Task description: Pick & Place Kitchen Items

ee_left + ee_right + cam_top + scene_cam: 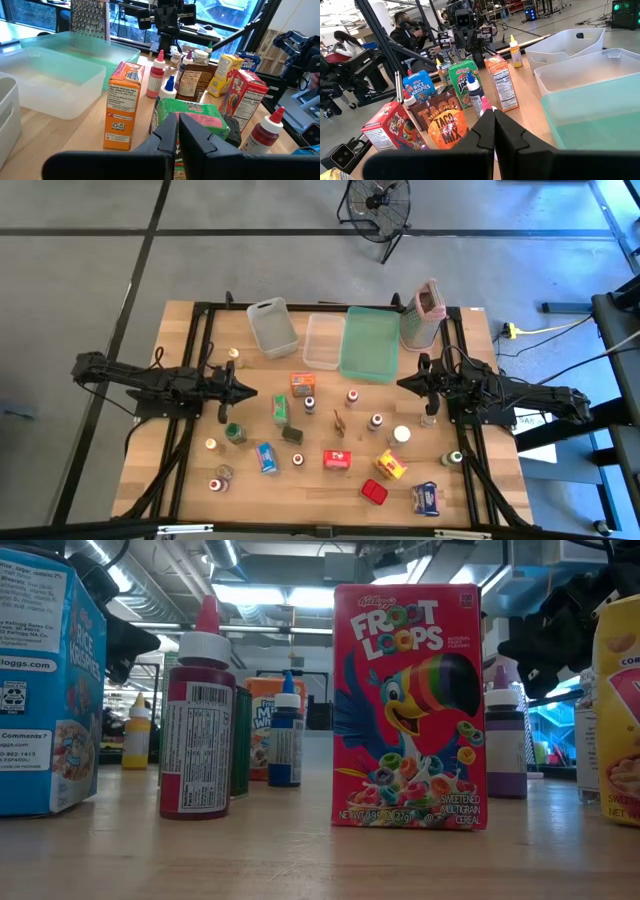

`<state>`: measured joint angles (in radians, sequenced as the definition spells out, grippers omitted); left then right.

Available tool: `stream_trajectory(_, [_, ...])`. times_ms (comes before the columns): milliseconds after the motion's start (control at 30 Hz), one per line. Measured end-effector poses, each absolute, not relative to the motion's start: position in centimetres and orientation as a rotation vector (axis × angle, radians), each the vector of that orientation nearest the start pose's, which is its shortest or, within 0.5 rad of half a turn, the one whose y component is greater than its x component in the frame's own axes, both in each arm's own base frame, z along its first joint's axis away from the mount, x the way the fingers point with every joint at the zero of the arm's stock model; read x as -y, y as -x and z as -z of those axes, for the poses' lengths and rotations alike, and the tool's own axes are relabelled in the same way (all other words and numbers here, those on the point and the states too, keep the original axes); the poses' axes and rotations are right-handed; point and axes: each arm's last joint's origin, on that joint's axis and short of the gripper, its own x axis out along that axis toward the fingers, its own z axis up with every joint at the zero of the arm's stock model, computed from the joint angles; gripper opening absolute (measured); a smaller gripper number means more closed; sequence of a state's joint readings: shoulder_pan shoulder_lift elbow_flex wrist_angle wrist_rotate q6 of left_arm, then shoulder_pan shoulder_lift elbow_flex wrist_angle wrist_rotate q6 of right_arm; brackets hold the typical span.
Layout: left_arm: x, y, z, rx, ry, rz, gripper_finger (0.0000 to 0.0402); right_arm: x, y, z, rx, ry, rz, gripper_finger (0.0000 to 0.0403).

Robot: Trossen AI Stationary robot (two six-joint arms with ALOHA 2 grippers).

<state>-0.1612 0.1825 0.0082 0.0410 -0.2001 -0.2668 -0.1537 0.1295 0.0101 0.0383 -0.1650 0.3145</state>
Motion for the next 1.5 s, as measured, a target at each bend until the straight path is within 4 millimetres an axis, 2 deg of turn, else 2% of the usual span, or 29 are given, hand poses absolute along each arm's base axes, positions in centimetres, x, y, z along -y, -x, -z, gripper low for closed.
stream_trajectory(100, [1.2,-10.7,-15.5,-0.124,0.242,-0.056,0.0009,1.1,-10.4,-16.1,-0.075,-0.353,0.000,0.0003])
stream_trajectory(267, [1.2,-10.7,-15.5,-0.125,0.242,-0.056,0.0008,1.0,-10.4,-17.1,0.010,-0.678,-0.053,0.0003])
stream_trajectory(333, [1.2,-10.7,-15.5,-0.125,0.242,-0.056,0.0008,0.9,-10.4,-17.8,0.071,-0.718,-0.119,0.0003])
stream_trajectory(467, [1.2,-10.7,-15.5,-0.125,0.242,-0.057,0.0009,0.5,-9.8,-20.0,0.234,-0.707,-0.312,0.0003])
stream_trajectory(600, [1.2,-10.7,-15.5,-0.125,0.242,-0.056,0.0012,0.3,-9.1,-21.6,0.367,-0.668,-0.417,0.0003])
stream_trajectory(800, [1.2,-10.7,-15.5,-0.123,0.243,-0.056,0.0011,0.2,-8.5,-24.0,0.436,-0.632,-0.451,0.0003])
stream_trajectory(1167, [1.1,-10.7,-15.6,-0.116,0.279,-0.060,0.0010,-0.2,-6.5,-28.9,0.598,-0.399,-0.488,0.0003])
stream_trajectory(1300, [1.2,-10.7,-15.7,-0.098,0.421,-0.065,0.0012,-0.4,-6.1,-29.8,0.607,-0.383,-0.510,0.0003])
stream_trajectory(1500, [1.1,-10.8,-16.6,-0.004,0.572,-0.050,0.0010,-0.3,-6.3,-29.7,0.569,-0.395,-0.484,0.0003])
